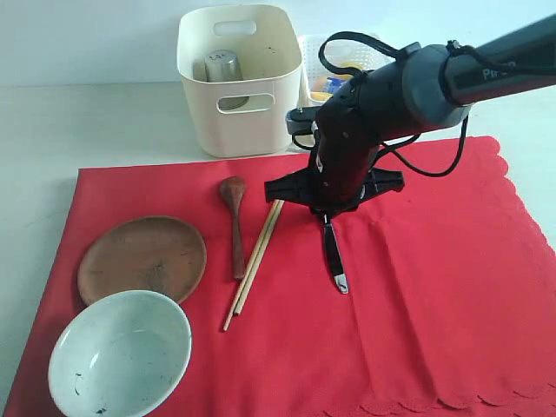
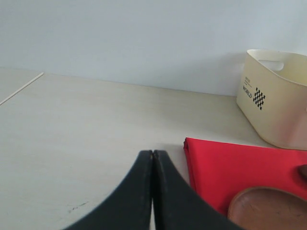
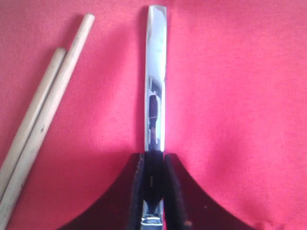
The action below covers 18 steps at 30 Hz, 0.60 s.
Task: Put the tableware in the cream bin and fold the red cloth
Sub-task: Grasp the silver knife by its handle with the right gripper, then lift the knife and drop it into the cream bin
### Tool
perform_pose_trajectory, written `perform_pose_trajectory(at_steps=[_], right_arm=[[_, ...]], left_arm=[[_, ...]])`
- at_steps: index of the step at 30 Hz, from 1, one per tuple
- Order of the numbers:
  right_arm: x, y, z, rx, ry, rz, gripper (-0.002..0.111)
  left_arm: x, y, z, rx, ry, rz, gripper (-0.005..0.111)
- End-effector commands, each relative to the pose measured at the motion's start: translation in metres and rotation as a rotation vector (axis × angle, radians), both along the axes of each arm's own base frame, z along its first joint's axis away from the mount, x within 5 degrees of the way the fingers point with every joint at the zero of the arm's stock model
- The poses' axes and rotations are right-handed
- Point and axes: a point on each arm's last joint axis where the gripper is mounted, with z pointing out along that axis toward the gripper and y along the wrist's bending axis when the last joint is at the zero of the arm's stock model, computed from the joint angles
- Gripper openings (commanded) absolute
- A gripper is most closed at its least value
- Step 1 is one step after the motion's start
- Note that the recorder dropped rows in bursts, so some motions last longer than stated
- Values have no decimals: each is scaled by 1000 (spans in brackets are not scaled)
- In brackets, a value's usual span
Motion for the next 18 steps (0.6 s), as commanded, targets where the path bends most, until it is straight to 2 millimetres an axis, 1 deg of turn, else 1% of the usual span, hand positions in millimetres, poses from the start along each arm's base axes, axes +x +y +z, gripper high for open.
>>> perform_pose_trajectory(at_steps=[1,3,6,10,18], right_arm=[[-3,-5,-8,-35,48,-24,0],[-3,-6,-5,-38,50,-26,0],[-3,-5,4,-24,30,-26,0],[-3,-5,23,6,-12,-25,0],[-4,-6,52,48,-74,-21,0]], left_arm=[[0,0,2,-4,-21,0,1],[0,0,2,-4,-21,0,1],[0,0,2,-4,-21,0,1],[0,0,2,-4,-21,0,1],[0,0,2,-4,-21,0,1]])
